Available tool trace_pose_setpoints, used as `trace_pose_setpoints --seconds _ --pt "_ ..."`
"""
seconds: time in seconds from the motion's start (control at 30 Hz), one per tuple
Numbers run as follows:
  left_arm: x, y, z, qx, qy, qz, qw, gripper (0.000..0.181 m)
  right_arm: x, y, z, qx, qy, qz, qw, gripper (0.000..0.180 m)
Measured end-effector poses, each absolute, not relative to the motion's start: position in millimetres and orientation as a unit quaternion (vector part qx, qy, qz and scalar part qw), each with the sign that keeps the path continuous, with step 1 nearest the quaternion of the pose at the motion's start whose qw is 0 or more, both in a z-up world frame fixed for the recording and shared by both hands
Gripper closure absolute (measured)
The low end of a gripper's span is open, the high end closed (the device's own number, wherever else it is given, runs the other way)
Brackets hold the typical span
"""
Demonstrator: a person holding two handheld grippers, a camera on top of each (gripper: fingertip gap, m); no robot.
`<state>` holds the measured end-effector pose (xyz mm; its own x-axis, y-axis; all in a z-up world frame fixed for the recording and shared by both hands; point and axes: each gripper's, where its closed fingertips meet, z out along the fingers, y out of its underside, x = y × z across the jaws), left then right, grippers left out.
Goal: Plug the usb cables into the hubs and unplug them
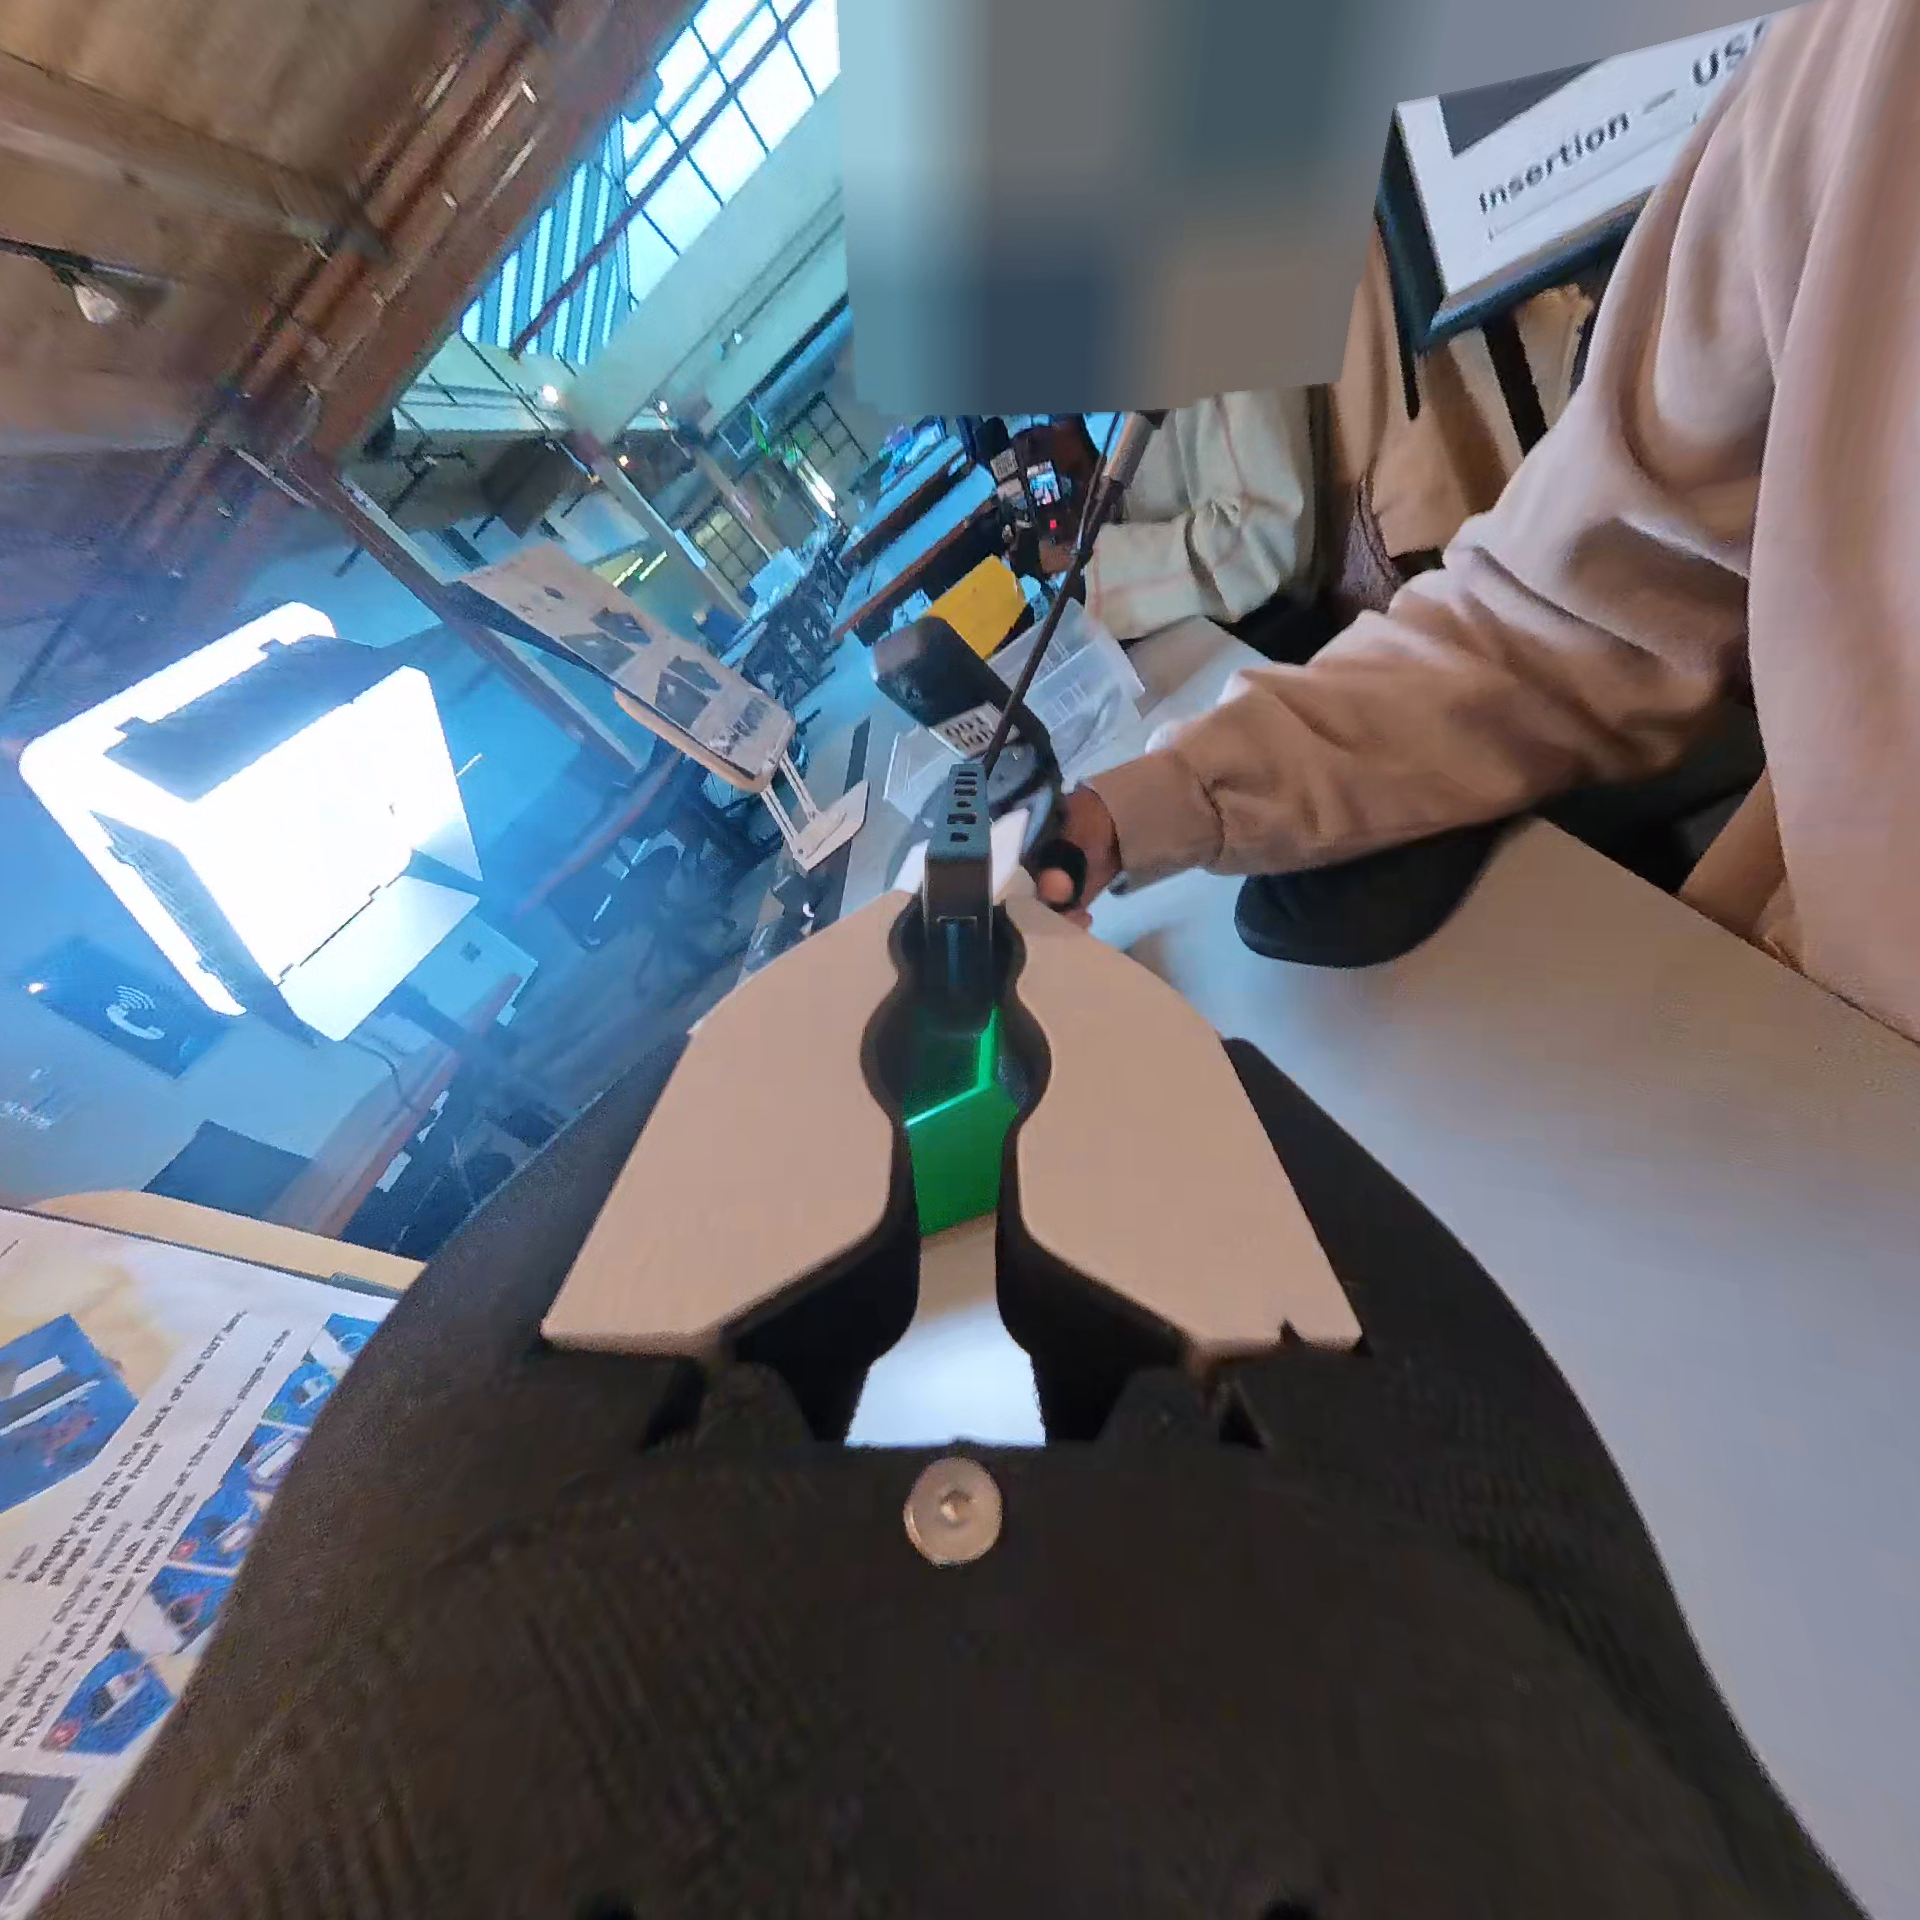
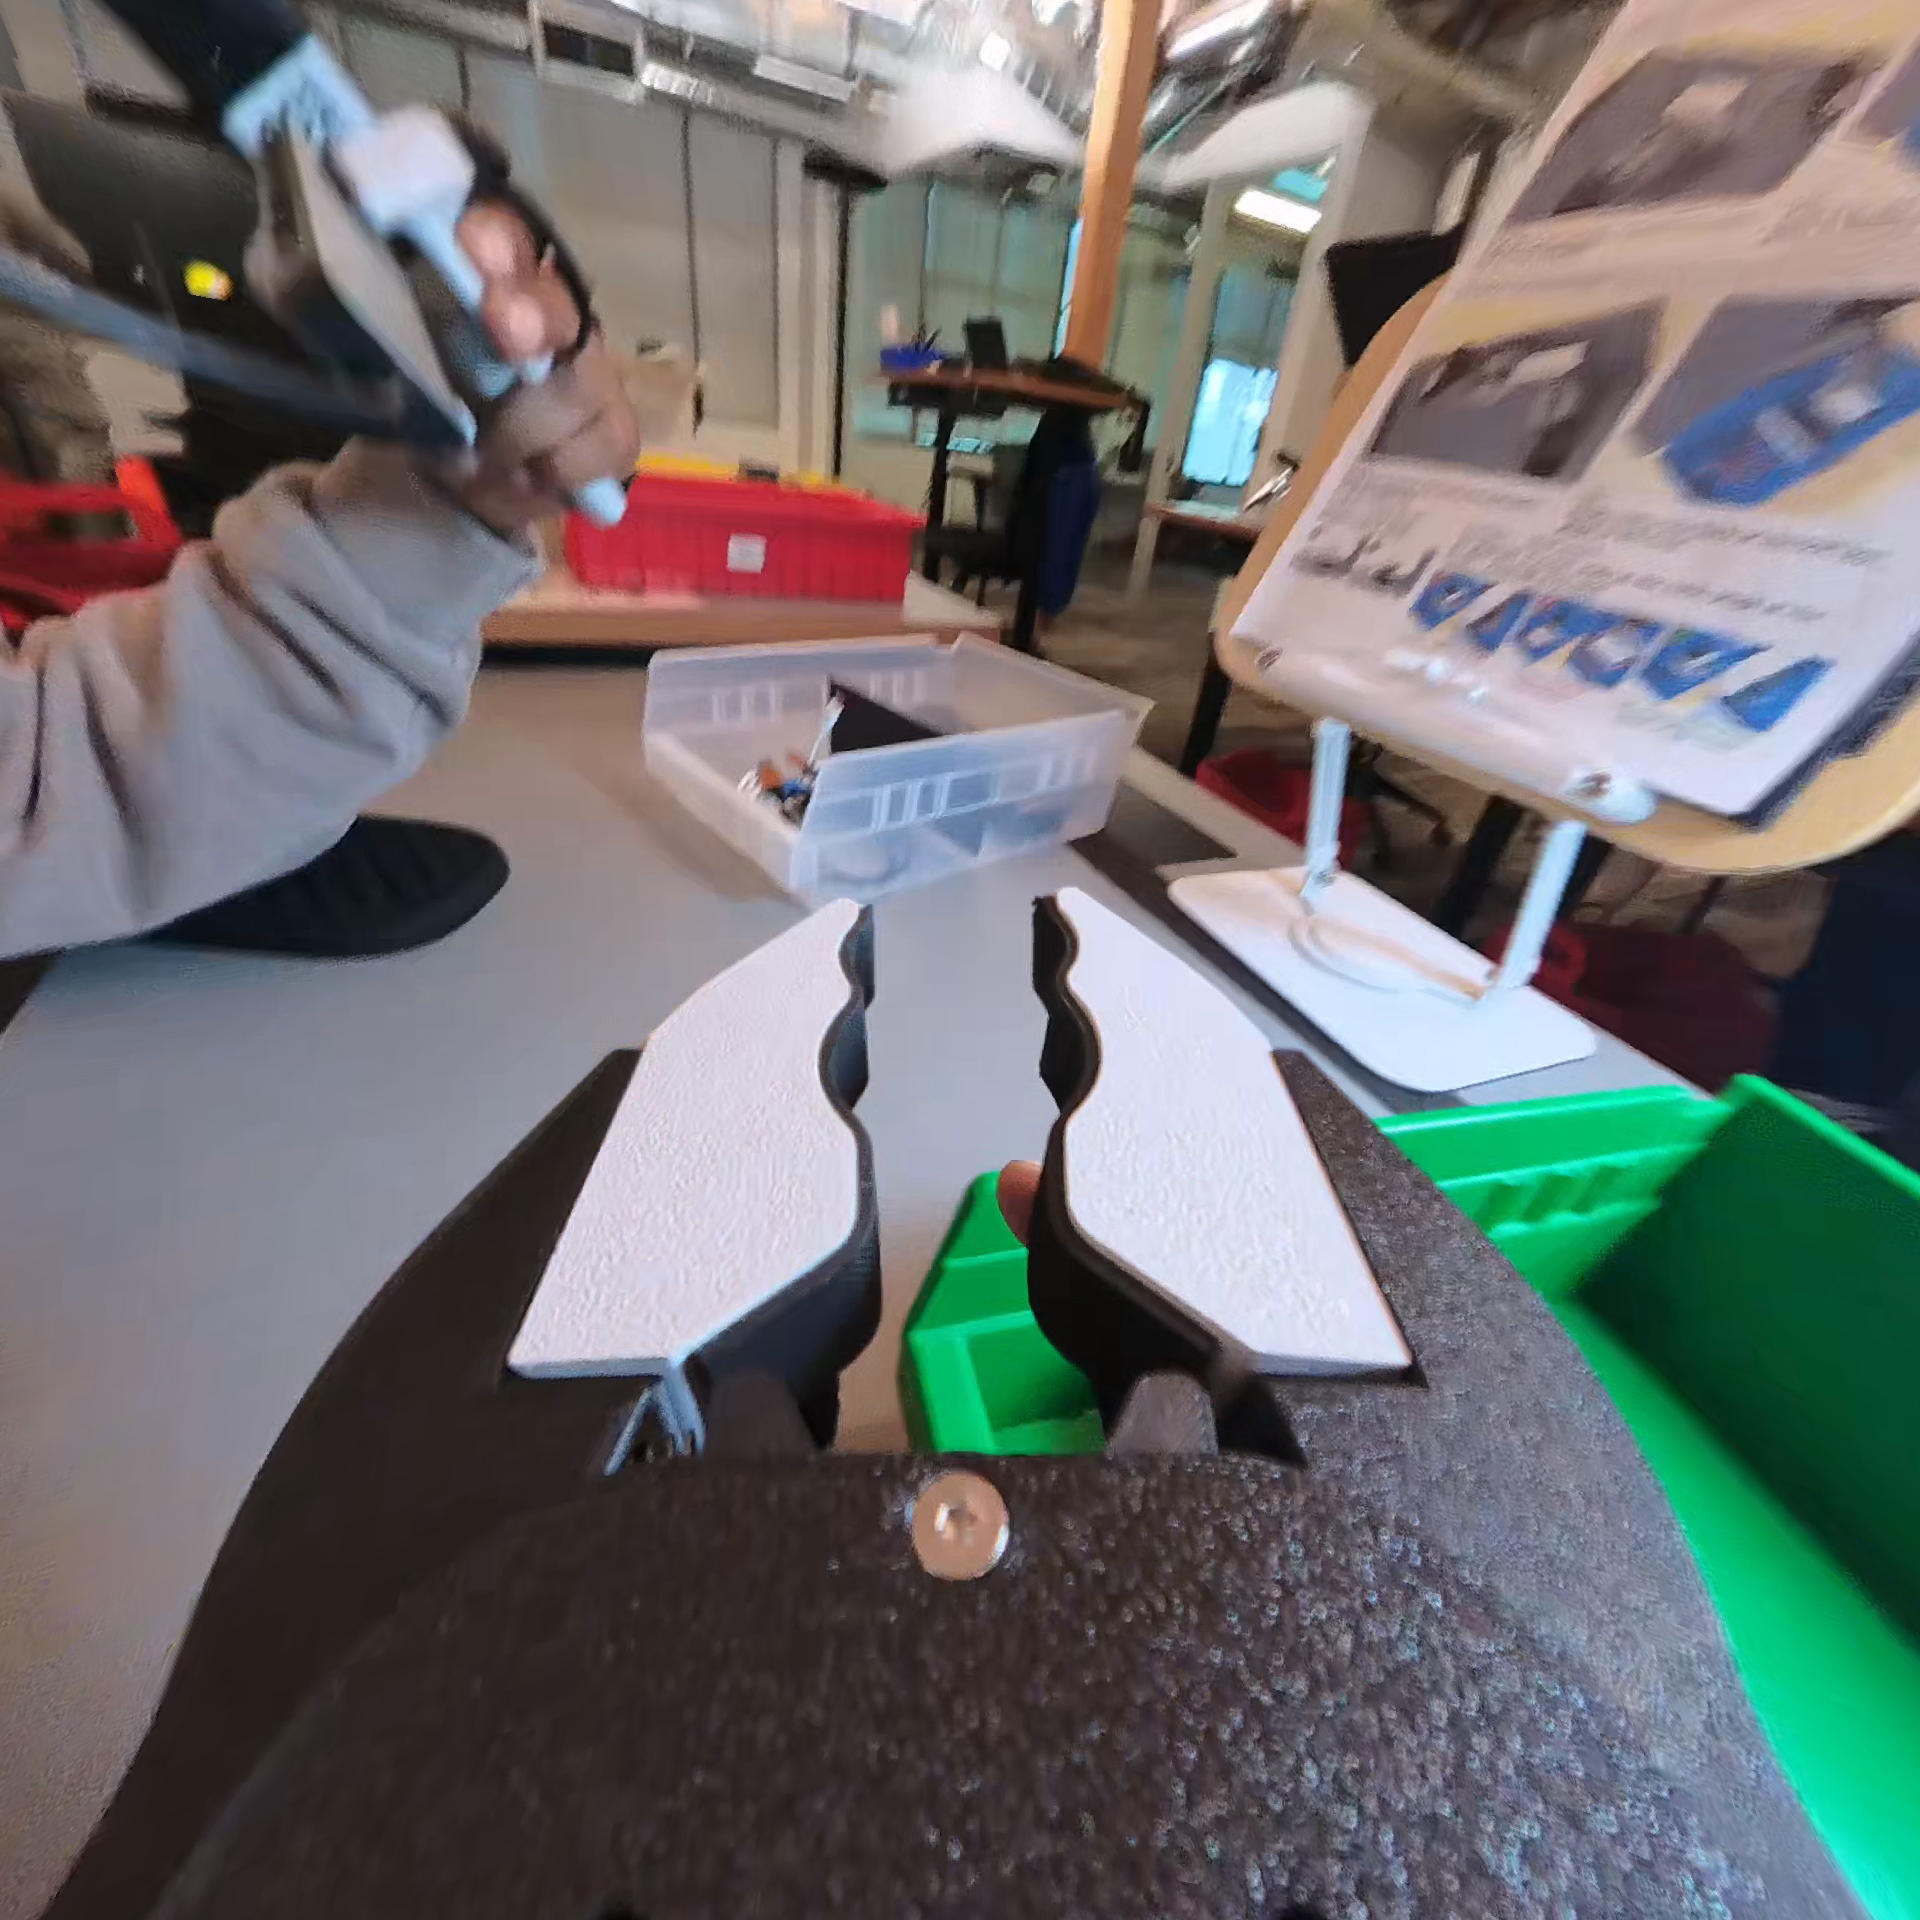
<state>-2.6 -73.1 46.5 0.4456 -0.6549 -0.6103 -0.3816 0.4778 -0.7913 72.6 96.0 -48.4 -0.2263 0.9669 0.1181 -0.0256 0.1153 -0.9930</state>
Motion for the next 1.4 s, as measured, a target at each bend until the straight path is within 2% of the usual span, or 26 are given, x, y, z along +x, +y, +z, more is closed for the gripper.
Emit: trace_pose_setpoints --seconds 0.1,0.2,0.3,0.43,0.57,0.67,0.83,0.97,1.07,1.13,1.2,1.4 --pt "-1 -62 38 -0.505 0.511 -0.111 0.687 0.169 53 53 -57 -0.362 -0.628 0.519 0.453 0.137" --pt "7 -46 12 -0.533 0.524 -0.112 0.654 0.169 44 13 -42 -0.300 -0.636 0.510 0.495 0.131" --pt "17 -37 -14 -0.562 0.550 -0.102 0.609 0.169 42 -2 -35 -0.256 -0.635 0.476 0.552 0.139" --pt "28 -37 -26 -0.575 0.582 -0.052 0.573 0.169 33 -4 -70 -0.241 -0.697 0.373 0.563 0.150" --pt "27 -37 -33 -0.585 0.601 0.004 0.544 0.169 30 2 -72 -0.242 -0.687 0.367 0.578 0.167" --pt "23 -32 -37 -0.591 0.599 0.017 0.540 0.169 30 6 -75 -0.240 -0.696 0.336 0.588 0.168" --pt "8 -28 -29 -0.614 0.553 -0.031 0.562 0.167 27 12 -73 -0.263 -0.694 0.308 0.595 0.169" --pt "-49 -41 39 -0.577 0.419 -0.100 0.693 0.172 33 35 -64 -0.311 -0.670 0.308 0.599 0.169" --pt "-147 -38 74 -0.598 0.238 -0.005 0.766 0.175 41 60 -55 -0.348 -0.640 0.317 0.607 0.169" --pt "-209 -37 63 -0.655 0.141 0.071 0.739 0.175 45 72 -53 -0.367 -0.624 0.319 0.611 0.169" --pt "-250 -38 30 -0.734 0.086 0.116 0.664 0.169 46 79 -53 -0.380 -0.615 0.315 0.615 0.169" --pt "-321 -49 -68 -0.870 0.020 0.204 0.449 0.155 41 76 -67 -0.407 -0.620 0.312 0.594 0.169"
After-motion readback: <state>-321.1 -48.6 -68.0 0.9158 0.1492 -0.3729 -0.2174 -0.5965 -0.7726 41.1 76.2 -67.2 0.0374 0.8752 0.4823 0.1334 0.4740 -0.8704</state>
